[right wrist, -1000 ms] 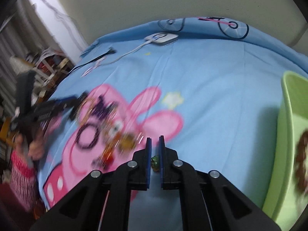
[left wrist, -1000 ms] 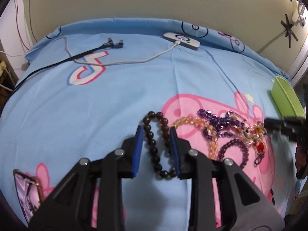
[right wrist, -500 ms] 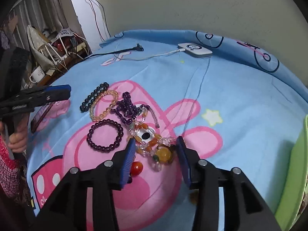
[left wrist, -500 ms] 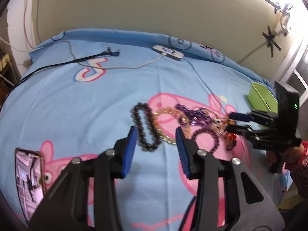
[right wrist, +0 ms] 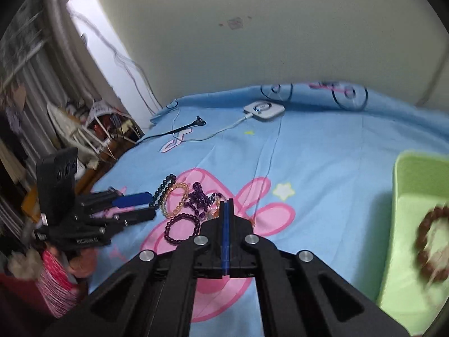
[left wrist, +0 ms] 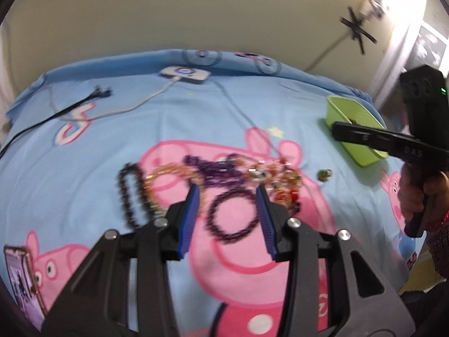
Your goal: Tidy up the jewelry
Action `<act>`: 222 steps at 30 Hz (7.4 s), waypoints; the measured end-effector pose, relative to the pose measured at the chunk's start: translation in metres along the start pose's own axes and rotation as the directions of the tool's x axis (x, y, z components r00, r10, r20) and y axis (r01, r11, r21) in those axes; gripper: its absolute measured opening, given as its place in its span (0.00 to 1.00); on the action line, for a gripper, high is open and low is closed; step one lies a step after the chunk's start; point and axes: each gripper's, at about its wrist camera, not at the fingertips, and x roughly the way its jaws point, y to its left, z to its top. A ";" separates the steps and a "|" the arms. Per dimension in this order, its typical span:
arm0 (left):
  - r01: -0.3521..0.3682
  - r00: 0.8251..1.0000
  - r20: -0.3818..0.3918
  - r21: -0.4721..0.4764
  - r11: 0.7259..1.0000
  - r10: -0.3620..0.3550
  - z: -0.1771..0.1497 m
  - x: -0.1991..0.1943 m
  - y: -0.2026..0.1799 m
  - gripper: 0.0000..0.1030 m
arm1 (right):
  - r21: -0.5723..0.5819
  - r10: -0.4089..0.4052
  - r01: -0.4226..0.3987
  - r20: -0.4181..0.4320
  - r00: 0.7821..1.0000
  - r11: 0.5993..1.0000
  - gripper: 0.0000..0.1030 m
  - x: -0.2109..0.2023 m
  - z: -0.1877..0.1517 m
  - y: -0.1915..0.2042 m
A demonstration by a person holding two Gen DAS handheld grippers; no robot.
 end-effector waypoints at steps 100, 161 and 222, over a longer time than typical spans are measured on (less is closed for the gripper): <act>0.355 0.935 -0.094 0.255 0.899 -0.342 0.091 0.082 -0.201 0.17 | 0.222 -0.263 0.216 0.212 0.941 0.951 0.00 -0.128 -0.070 -0.107; 0.083 0.986 0.144 0.034 0.996 -0.087 -0.023 -0.020 -0.009 0.61 | -0.011 0.099 -0.099 0.029 0.995 0.995 0.00 0.001 -0.009 0.040; -0.130 0.989 0.040 -0.220 0.967 0.142 -0.006 -0.027 0.065 0.29 | -0.039 0.042 -0.043 -0.013 0.999 0.998 0.04 -0.004 -0.059 0.016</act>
